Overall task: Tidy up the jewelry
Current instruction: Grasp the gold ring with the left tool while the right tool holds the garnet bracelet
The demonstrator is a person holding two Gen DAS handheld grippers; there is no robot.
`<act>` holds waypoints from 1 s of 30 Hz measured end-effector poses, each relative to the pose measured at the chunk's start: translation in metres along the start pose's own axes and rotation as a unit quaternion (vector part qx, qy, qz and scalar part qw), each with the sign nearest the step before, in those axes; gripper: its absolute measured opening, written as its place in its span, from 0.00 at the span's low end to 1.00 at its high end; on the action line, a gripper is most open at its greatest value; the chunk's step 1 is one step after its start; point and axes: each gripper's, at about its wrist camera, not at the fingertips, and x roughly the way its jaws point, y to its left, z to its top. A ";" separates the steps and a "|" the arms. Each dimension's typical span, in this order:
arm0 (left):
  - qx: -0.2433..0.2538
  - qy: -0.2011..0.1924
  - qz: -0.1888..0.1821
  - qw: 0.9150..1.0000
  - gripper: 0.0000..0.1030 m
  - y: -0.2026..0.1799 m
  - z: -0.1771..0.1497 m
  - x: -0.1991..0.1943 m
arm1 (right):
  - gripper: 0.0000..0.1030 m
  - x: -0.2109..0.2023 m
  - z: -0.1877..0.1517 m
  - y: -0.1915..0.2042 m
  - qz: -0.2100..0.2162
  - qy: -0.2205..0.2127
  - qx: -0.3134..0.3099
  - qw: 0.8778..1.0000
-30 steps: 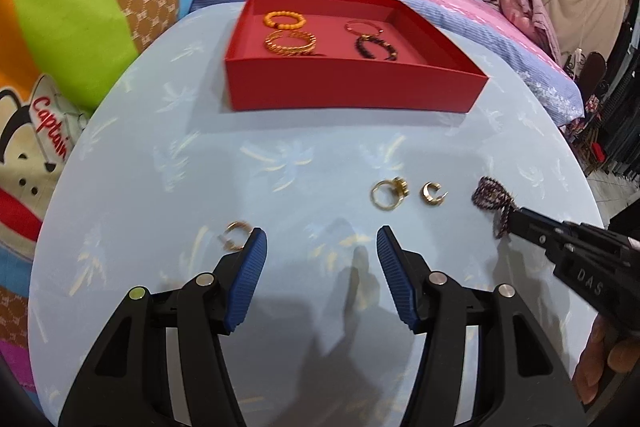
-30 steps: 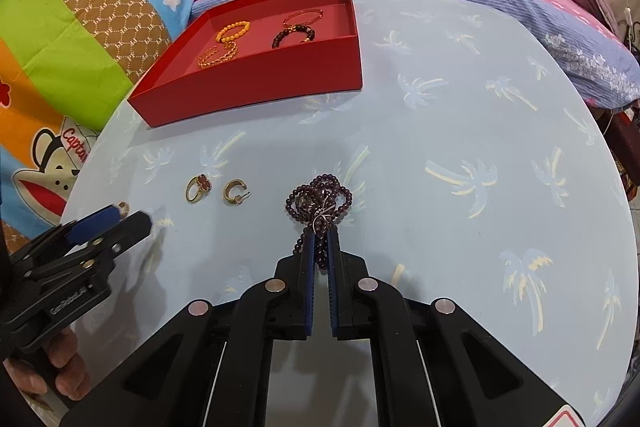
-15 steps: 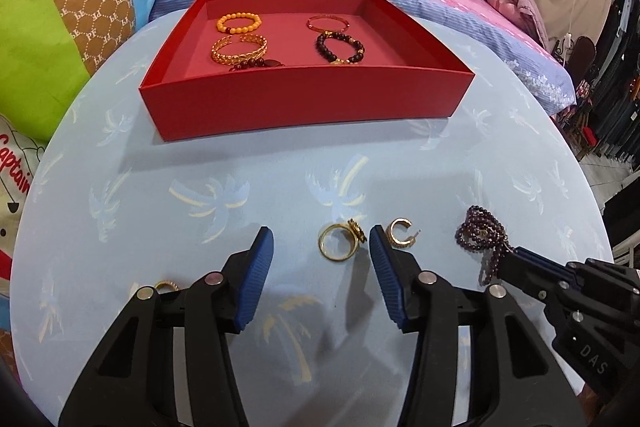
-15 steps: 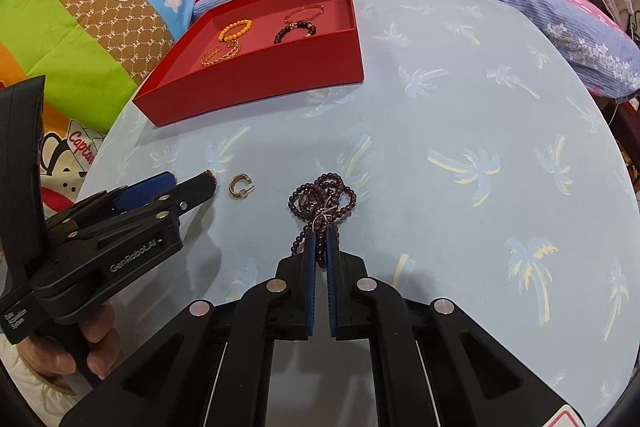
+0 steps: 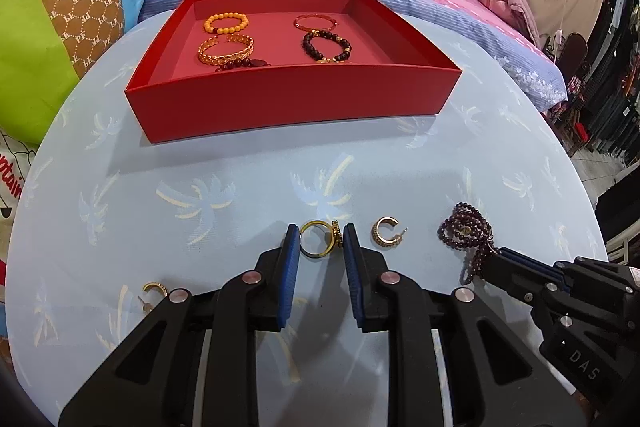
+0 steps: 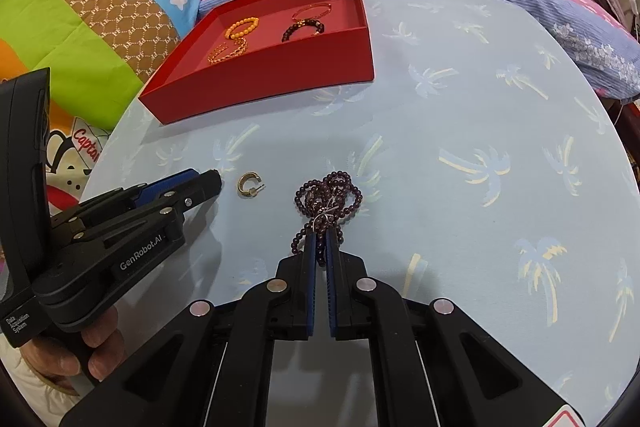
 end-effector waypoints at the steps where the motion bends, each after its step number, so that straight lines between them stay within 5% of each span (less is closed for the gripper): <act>1: 0.001 0.000 -0.003 1.000 0.07 0.000 0.000 -0.002 | 0.04 -0.002 0.000 0.001 0.002 -0.002 0.000 1.000; 7: -0.003 0.002 -0.008 1.000 0.00 0.001 -0.002 -0.011 | 0.04 -0.015 0.006 0.004 0.006 -0.018 -0.003 1.000; 22: -0.018 0.001 -0.014 1.000 0.01 0.010 -0.011 -0.025 | 0.04 -0.031 0.010 0.013 0.014 -0.036 -0.011 0.999; 27: -0.024 -0.004 -0.002 1.000 0.32 0.010 -0.005 -0.018 | 0.04 -0.030 0.010 0.013 0.015 -0.033 -0.010 0.999; 30: -0.024 -0.004 0.003 1.000 0.35 0.009 0.000 -0.012 | 0.04 -0.029 0.010 0.013 0.014 -0.032 -0.009 0.999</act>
